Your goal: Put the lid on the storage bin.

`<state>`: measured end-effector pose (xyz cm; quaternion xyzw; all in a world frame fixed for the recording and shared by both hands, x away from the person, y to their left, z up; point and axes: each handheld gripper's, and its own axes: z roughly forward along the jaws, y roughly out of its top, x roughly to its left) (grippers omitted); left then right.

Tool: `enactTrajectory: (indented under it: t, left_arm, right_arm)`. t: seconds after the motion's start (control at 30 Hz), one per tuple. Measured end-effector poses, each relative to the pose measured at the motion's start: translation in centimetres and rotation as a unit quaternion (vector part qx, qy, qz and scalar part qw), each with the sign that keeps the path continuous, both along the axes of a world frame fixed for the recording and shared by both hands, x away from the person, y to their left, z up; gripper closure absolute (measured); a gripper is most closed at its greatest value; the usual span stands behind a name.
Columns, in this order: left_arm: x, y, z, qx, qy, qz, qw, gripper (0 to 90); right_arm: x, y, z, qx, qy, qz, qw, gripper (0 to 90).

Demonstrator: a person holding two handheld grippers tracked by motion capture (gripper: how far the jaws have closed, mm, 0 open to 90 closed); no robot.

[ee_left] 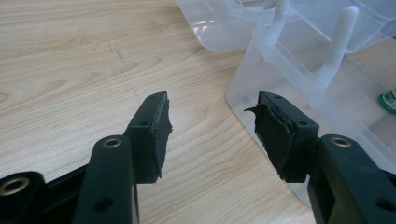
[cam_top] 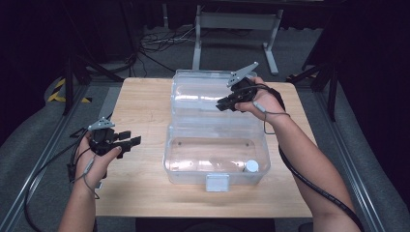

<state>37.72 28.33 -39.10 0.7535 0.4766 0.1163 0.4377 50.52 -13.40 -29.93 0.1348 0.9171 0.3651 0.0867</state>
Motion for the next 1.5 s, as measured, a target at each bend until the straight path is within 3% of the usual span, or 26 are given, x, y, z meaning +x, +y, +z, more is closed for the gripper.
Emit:
enactTrajectory:
  t: [0.2,0.4,0.57,0.83,1.0,1.17,1.3,1.5]
  left_arm:
    - [-0.3,-0.7,0.7,-0.007,-0.008,-0.017,0.9998,46.0]
    - [-0.9,-2.1,1.8,-0.011,-0.021,-0.05,0.9985,46.0]
    - [-1.3,-3.5,2.4,-0.024,-0.024,-0.082,0.9961,46.0]
    - [-2.1,-5.7,3.3,-0.017,-0.031,-0.123,0.9917,46.1]
    - [-2.3,-7.0,3.0,-0.007,-0.027,-0.145,0.989,46.0]
    - [-2.5,-8.1,2.9,0.007,-0.022,-0.187,0.9821,45.8]
    - [-2.7,-9.0,2.6,0.027,-0.009,-0.205,0.9784,44.4]
    - [-3.0,-10.1,2.0,0.045,0.006,-0.242,0.9693,44.3]
  right_arm:
    - [-0.1,0.1,0.0,0.001,-0.002,0.001,1.0,79.6]
    - [-0.1,0.0,-0.1,0.003,0.001,0.0,1.0,79.9]
    - [-0.1,-0.1,-0.1,0.006,0.003,-0.001,1.0,80.0]
    - [-0.1,-0.2,-0.1,0.01,0.005,-0.004,0.9999,79.9]
    - [-0.1,-0.2,-0.2,0.015,0.007,-0.005,0.9999,79.8]
    - [-0.1,-0.3,-0.2,0.017,0.008,-0.006,0.9998,79.8]
    - [-0.1,-0.3,-0.3,0.018,0.009,-0.007,0.9998,79.7]
    - [-0.1,-0.4,-0.3,0.021,0.009,-0.008,0.9997,79.5]
